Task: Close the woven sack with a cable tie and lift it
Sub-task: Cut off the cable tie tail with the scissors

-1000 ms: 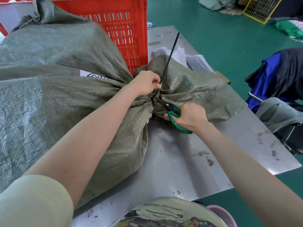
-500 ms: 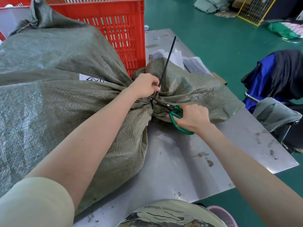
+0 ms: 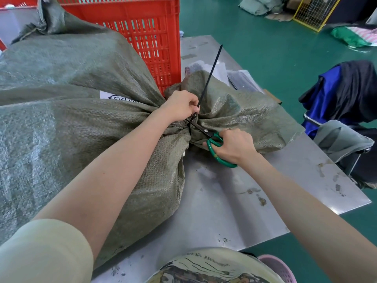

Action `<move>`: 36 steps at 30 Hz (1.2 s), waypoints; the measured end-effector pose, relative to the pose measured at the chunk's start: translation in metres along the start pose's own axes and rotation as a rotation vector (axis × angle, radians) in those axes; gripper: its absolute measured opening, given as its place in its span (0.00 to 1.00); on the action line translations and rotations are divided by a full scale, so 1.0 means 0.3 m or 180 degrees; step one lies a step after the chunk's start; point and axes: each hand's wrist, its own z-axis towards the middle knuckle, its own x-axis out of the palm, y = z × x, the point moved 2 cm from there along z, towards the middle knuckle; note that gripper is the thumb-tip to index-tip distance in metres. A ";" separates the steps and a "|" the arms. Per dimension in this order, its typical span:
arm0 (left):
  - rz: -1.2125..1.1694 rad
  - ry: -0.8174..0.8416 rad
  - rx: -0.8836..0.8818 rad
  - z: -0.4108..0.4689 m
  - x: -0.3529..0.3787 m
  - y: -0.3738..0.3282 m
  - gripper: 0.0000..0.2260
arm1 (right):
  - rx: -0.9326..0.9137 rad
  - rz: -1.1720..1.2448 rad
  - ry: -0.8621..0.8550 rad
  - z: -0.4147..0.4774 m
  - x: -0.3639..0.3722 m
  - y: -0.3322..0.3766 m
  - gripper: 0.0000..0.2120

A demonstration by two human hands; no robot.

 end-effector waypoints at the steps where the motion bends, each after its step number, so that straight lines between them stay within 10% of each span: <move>1: 0.0005 -0.0002 -0.0001 0.000 -0.001 0.001 0.08 | -0.0013 -0.0052 0.0029 0.002 0.002 0.003 0.22; 15: -0.0205 -0.0234 -0.0089 0.006 -0.006 0.006 0.06 | -0.0109 -0.0522 -0.0028 -0.009 -0.029 -0.011 0.18; 21: 0.0029 -0.0279 0.0457 -0.007 0.007 -0.070 0.10 | 0.0949 0.0104 -0.0144 -0.082 0.006 -0.148 0.16; 29: 0.2400 0.0643 0.2377 -0.074 0.248 -0.356 0.13 | 0.2303 0.1047 -0.0676 -0.241 0.032 -0.325 0.16; 36: 0.2451 0.1000 0.2454 -0.048 0.476 -0.501 0.12 | 0.2905 0.1274 -0.0498 -0.427 0.086 -0.456 0.10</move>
